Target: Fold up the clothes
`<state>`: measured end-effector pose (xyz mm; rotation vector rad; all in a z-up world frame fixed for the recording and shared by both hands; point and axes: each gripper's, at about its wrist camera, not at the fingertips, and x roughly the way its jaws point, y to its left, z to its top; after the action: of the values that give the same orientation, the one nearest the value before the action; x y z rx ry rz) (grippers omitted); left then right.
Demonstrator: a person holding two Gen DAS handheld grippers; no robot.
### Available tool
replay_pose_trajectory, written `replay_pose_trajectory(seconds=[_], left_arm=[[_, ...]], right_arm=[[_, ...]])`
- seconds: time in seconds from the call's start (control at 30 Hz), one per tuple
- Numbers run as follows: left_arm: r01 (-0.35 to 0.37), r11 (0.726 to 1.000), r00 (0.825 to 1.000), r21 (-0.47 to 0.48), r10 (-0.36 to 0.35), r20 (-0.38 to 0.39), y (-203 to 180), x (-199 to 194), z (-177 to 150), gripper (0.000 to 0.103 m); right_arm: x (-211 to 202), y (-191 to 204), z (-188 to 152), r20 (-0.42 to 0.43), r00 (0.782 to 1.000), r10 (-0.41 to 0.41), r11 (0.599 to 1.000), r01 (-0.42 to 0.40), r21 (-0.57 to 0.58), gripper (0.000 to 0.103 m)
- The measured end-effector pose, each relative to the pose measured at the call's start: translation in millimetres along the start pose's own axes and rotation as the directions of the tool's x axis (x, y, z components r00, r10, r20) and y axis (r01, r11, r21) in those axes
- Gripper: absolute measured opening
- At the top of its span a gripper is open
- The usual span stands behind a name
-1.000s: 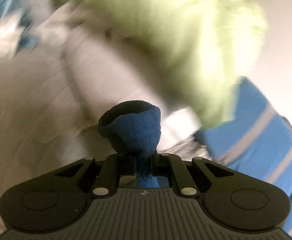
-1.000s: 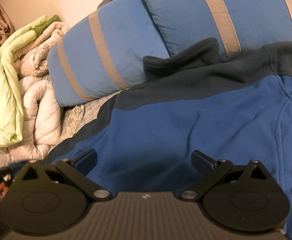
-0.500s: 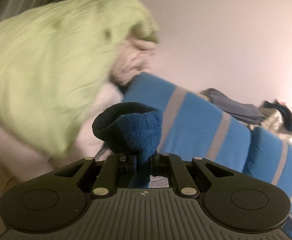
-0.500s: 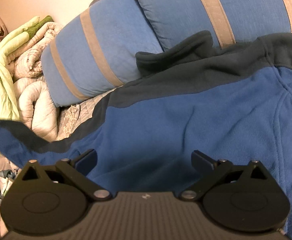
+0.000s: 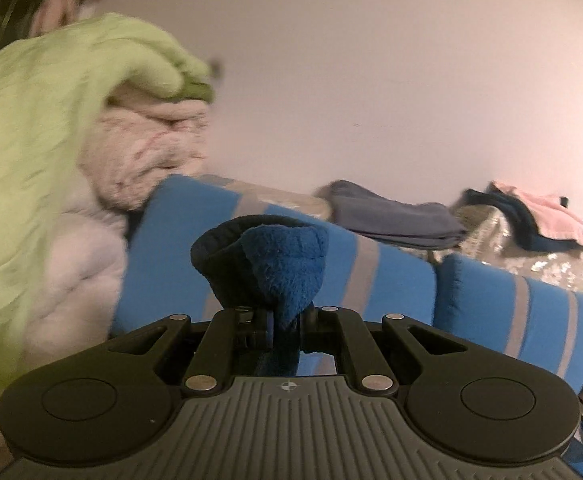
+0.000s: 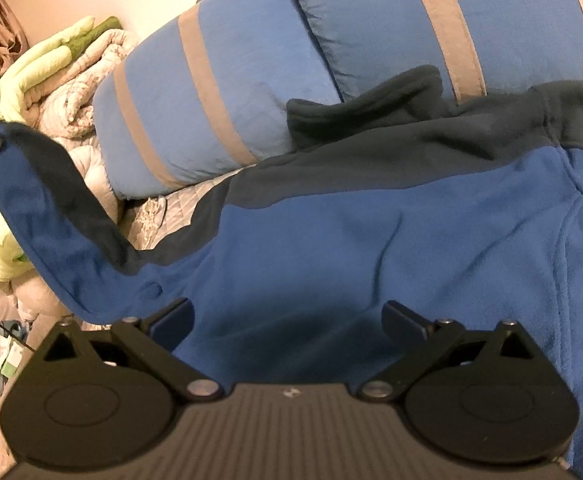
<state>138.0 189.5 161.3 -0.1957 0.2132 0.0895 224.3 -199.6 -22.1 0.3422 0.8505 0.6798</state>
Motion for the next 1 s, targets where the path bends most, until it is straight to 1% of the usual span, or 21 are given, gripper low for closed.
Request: replay_pose_trajectory(seconds=[0.13,0.27,0.37,0.4,0.43,0.47,0.5,0.53,0.6,0.67,0.77,0.87,0.93,1.0], left_arm=[[0.056,0.998,0.998,0.042,-0.056,-0.023,-31.3,13.8,2.2,0.01],[0.101,0.991,0.994,0.084,-0.097,-0.051,-61.9,26.3,-7.4,0.01],[0.135,0.984,0.989,0.114,-0.128,-0.073,-84.9,35.7,-14.6,0.01],[0.147,0.981,0.987,0.124,-0.138,-0.081,-92.6,38.8,-17.0,0.01],[0.158,0.978,0.985,0.134,-0.147,-0.088,-100.2,41.9,-19.5,0.01],[0.17,0.975,0.983,0.144,-0.157,-0.096,-107.9,45.1,-21.9,0.01],[0.181,0.971,0.981,0.153,-0.167,-0.104,-115.6,48.2,-24.3,0.01],[0.193,0.968,0.978,0.163,-0.176,-0.112,-123.2,51.2,-26.7,0.01],[0.21,0.958,0.975,0.197,-0.189,-0.121,-138.4,52.7,-34.7,0.01],[0.231,0.95,0.969,0.211,-0.206,-0.134,-152.8,54.1,-43.1,0.01],[0.265,0.935,0.959,0.237,-0.23,-0.164,-176.8,57.6,-57.6,0.01],[0.296,0.921,0.949,0.255,-0.252,-0.192,-199.8,58.7,-73.6,0.01],[0.322,0.911,0.937,0.258,-0.266,-0.227,-213.9,61.0,-90.3,0.01],[0.353,0.898,0.917,0.263,-0.275,-0.29,-227.1,63.6,-113.2,0.011]], right_arm=[[-3.6,-6.3,3.2,0.032,0.998,-0.059,0.998,0.059,0.017,0.103],[-6.8,-11.8,4.3,0.054,0.99,-0.133,0.991,0.132,0.018,0.103],[-9.5,-10.4,4.1,0.087,0.977,-0.193,0.981,0.195,-0.012,0.103],[-12.6,-8.5,3.8,0.119,0.967,-0.225,0.973,0.23,-0.029,0.103],[-16.0,-5.2,3.1,0.16,0.95,-0.267,0.959,0.278,-0.052,0.103],[-20.2,0.8,1.4,0.224,0.918,-0.328,0.931,0.355,-0.09,0.103],[-24.1,6.5,-0.1,0.286,0.88,-0.38,0.897,0.426,-0.119,0.103],[-27.6,10.1,-1.1,0.334,0.849,-0.409,0.872,0.472,-0.131,0.103],[-35.9,12.3,-2.1,0.403,0.809,-0.427,0.853,0.508,-0.116,0.103],[-43.8,13.7,-2.8,0.465,0.769,-0.44,0.838,0.537,-0.095,0.103],[-51.9,9.2,-1.8,0.502,0.742,-0.444,0.842,0.537,-0.05,0.103],[-60.5,6.2,-1.0,0.545,0.705,-0.455,0.839,0.544,-0.003,0.103],[-68.7,3.8,-1.7,0.574,0.672,-0.468,0.833,0.552,0.034,0.103],[-74.6,0.8,-1.1,0.591,0.645,-0.484,0.826,0.559,0.068,0.103]])
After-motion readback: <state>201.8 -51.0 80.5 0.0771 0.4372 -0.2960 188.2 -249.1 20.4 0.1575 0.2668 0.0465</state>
